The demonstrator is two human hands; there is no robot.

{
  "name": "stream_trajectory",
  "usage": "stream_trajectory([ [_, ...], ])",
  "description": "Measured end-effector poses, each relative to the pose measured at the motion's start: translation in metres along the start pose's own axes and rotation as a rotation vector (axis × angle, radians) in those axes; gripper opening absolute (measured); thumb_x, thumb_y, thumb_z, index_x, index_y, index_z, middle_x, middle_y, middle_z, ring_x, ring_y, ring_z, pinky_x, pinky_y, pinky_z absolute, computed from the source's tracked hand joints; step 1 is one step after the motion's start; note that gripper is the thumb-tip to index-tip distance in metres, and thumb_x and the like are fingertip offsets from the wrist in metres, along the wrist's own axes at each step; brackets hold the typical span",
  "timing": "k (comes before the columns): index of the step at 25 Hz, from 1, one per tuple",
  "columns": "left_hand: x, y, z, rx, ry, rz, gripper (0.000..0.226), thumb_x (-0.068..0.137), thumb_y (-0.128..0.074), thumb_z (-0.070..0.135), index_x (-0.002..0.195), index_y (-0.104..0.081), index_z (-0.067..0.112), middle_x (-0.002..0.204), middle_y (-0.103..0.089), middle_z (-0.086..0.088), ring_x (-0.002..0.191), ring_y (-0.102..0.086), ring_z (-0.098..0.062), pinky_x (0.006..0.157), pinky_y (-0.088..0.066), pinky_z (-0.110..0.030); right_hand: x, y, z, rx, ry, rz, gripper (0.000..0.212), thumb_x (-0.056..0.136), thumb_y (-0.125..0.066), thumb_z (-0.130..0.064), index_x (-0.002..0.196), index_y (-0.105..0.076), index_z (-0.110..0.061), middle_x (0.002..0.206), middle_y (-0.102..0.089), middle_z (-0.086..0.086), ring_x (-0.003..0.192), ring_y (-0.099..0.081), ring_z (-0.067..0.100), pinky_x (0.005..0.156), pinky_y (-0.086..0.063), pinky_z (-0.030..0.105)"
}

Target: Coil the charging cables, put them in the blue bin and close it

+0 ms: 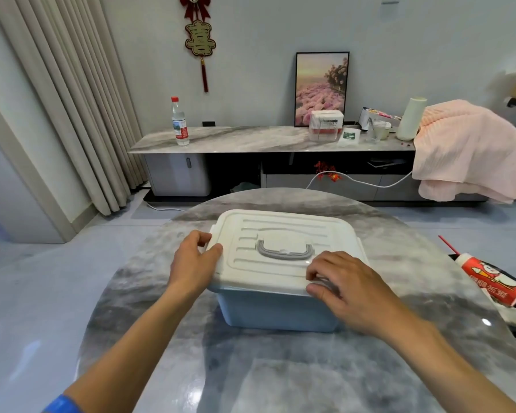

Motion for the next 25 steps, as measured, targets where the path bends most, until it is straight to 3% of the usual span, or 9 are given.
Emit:
stream_trajectory([
  [3,-0.006,0.002,-0.008,-0.125,0.098,0.012,0.011,0.087,-0.065,0.015,0.096,-0.062,0.022,0.106,-0.064,-0.004,0.089,-0.062,-0.022,0.075,-0.053,-0.044,-0.003,0.002,0.003,0.221,-0.05,-0.021,0.008,0.095,-0.055,-0.039,0.091,-0.06,-0.034,0.092,-0.059,-0.024,0.094,-0.053,-0.001,0.075,-0.04,0.02],
  [5,-0.006,0.003,-0.014,-0.182,0.201,-0.032,0.017,0.086,-0.066,0.019,0.101,-0.061,0.027,0.108,-0.065,-0.004,0.089,-0.06,-0.022,0.072,-0.049,-0.04,-0.005,0.005,0.018,0.366,-0.198,0.154,0.009,0.093,-0.063,-0.028,0.102,-0.063,-0.031,0.105,-0.062,-0.022,0.102,-0.055,0.002,0.082,-0.042,0.023],
  [7,-0.012,0.001,-0.023,-0.283,0.412,-0.151,0.029,0.083,-0.069,0.03,0.109,-0.057,0.03,0.11,-0.064,-0.003,0.095,-0.058,-0.025,0.08,-0.043,-0.043,-0.013,0.006,0.046,0.391,-0.611,0.319,0.041,0.087,-0.07,-0.033,0.124,-0.055,-0.024,0.128,-0.055,-0.012,0.116,-0.05,0.014,0.091,-0.04,0.03],
  [9,-0.021,-0.001,-0.029,-0.341,0.642,-0.325,0.045,0.074,-0.074,0.043,0.11,-0.059,0.02,0.108,-0.062,-0.009,0.1,-0.058,-0.03,0.083,-0.045,-0.047,-0.026,-0.011,0.062,0.755,-1.045,0.183,0.067,0.077,-0.075,-0.048,0.131,-0.053,-0.016,0.126,-0.059,-0.004,0.111,-0.054,0.023,0.089,-0.041,0.036],
  [10,-0.021,0.0,-0.03,-0.364,0.683,-0.378,0.049,0.07,-0.076,0.043,0.106,-0.061,0.014,0.104,-0.062,-0.012,0.098,-0.058,-0.032,0.084,-0.046,-0.047,-0.028,-0.022,0.062,1.008,-1.13,0.098,0.066,0.073,-0.076,-0.052,0.123,-0.06,-0.012,0.116,-0.067,0.0,0.103,-0.06,0.025,0.087,-0.044,0.038],
  [13,-0.013,0.003,-0.023,-0.454,0.597,-0.282,0.036,0.073,-0.078,0.025,0.099,-0.064,0.005,0.089,-0.063,-0.012,0.081,-0.058,-0.026,0.075,-0.051,-0.039,-0.026,-0.024,0.065,1.183,-1.154,0.177,0.043,0.074,-0.079,-0.038,0.103,-0.07,-0.007,0.091,-0.073,0.009,0.085,-0.065,0.026,0.082,-0.048,0.038],
  [16,-0.009,0.003,-0.015,-0.373,0.376,-0.071,0.017,0.081,-0.075,0.011,0.094,-0.069,0.003,0.085,-0.071,-0.009,0.072,-0.064,-0.023,0.061,-0.051,-0.033,-0.02,-0.02,0.067,1.163,-1.066,0.387,0.033,0.074,-0.082,-0.021,0.101,-0.069,-0.007,0.087,-0.074,0.007,0.075,-0.067,0.022,0.067,-0.051,0.03],
  [21,-0.01,0.002,-0.005,0.046,0.062,0.031,0.02,0.089,-0.064,0.023,0.074,-0.07,0.011,0.074,-0.07,-0.009,0.069,-0.062,-0.025,0.063,-0.05,-0.041,-0.017,-0.01,0.058,0.704,-0.858,0.502,0.004,0.086,-0.071,-0.025,0.088,-0.071,-0.022,0.087,-0.069,-0.002,0.076,-0.062,0.017,0.06,-0.043,0.027],
  [25,-0.019,0.001,0.01,0.296,-0.059,0.072,0.032,0.093,-0.057,0.026,0.07,-0.062,0.005,0.069,-0.061,-0.01,0.06,-0.05,-0.021,0.055,-0.036,-0.032,-0.013,-0.004,0.056,0.388,-0.824,0.42,0.019,0.091,-0.061,-0.035,0.079,-0.064,-0.021,0.088,-0.056,0.002,0.074,-0.053,0.014,0.059,-0.037,0.027],
])
Point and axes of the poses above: each hand's wrist, its own x-axis towards the middle knuckle, its own y-axis out of the back of the hand, z = x × y, the point moved 4 cm from there along x, towards the middle knuckle
